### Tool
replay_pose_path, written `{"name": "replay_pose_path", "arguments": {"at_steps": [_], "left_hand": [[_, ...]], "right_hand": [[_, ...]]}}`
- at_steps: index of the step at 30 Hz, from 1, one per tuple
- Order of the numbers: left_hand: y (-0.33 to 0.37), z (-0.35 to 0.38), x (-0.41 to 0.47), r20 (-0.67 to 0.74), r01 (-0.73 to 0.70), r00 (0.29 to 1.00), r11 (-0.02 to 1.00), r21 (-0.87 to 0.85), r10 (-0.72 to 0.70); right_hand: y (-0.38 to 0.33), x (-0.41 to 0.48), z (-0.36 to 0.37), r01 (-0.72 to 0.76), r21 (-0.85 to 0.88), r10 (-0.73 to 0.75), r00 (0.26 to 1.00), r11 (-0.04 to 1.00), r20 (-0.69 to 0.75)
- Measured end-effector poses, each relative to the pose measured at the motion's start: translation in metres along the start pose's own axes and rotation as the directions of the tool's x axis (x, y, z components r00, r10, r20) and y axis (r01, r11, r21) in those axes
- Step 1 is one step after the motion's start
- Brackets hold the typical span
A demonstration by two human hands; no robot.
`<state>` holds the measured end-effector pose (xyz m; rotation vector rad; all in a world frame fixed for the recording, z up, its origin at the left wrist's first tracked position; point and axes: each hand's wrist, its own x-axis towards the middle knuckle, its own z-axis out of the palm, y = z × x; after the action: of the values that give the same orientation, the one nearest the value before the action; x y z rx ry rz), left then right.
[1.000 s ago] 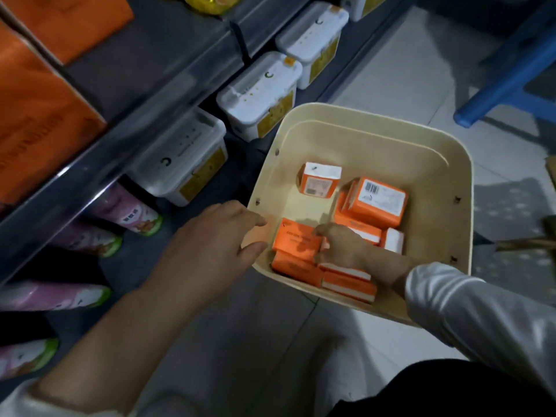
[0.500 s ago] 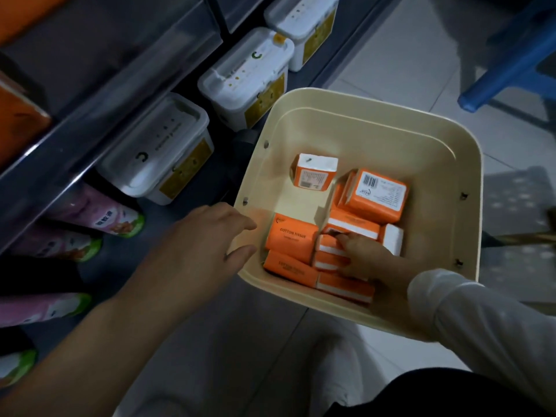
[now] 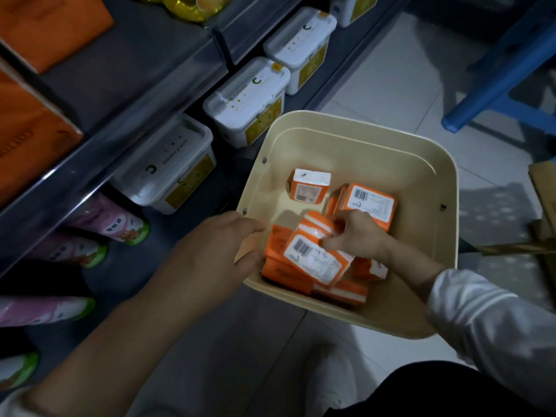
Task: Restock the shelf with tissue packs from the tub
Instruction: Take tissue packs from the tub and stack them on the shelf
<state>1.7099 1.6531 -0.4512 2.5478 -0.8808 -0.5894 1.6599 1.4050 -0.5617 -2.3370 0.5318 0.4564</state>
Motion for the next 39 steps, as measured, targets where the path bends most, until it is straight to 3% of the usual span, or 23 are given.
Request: {"name": "replay_pose_path", "arguments": {"at_steps": [3,7,10,12,16,19,23,28,33,39], "left_hand": [[0.008,-0.001,-0.005,0.004,0.064,0.998,0.983,-0.171,-0.064],[0.019,-0.009,-0.017,0.022,0.152,0.987,0.869,-0.471,-0.160],[0.030,-0.024,-0.029,-0.007,0.115,0.981,0.609,-0.785,-0.194],[0.033,-0.035,-0.037,-0.023,0.076,0.977,0.444,-0.893,-0.213],[0.032,-0.061,-0.057,-0.068,-0.007,0.944,0.185,-0.983,-0.322],[0.025,-0.081,-0.072,-0.104,-0.098,0.918,0.035,-0.995,-0.382],[0.007,-0.098,-0.093,-0.084,-0.139,0.912,-0.110,-0.984,-0.401],[-0.009,-0.110,-0.117,-0.153,-0.225,0.888,-0.120,-0.967,-0.433],[-0.020,-0.116,-0.129,-0.253,-0.266,0.853,0.038,-0.963,-0.456],[-0.023,-0.121,-0.135,-0.445,-0.318,0.741,0.321,-0.892,-0.503]], "right_hand": [[-0.025,-0.009,-0.018,-0.096,0.401,0.114,0.993,0.911,-0.021],[-0.077,-0.034,-0.044,-0.016,0.662,0.069,0.996,0.749,-0.055],[-0.118,-0.059,-0.058,0.145,0.647,-0.060,0.987,0.749,-0.152],[-0.144,-0.077,-0.060,0.251,0.562,-0.167,0.966,0.788,-0.197],[-0.194,-0.104,-0.049,0.433,0.468,-0.409,0.899,0.771,-0.158],[-0.224,-0.115,-0.039,0.489,0.415,-0.435,0.872,0.767,-0.222],[-0.255,-0.126,-0.032,0.519,0.446,-0.508,0.847,0.729,-0.156],[-0.273,-0.135,-0.018,0.571,0.421,-0.531,0.818,0.705,-0.220],[-0.284,-0.143,-0.012,0.565,0.402,-0.492,0.825,0.721,-0.278],[-0.287,-0.146,-0.005,0.697,0.127,-0.628,0.698,0.706,-0.344]]}}
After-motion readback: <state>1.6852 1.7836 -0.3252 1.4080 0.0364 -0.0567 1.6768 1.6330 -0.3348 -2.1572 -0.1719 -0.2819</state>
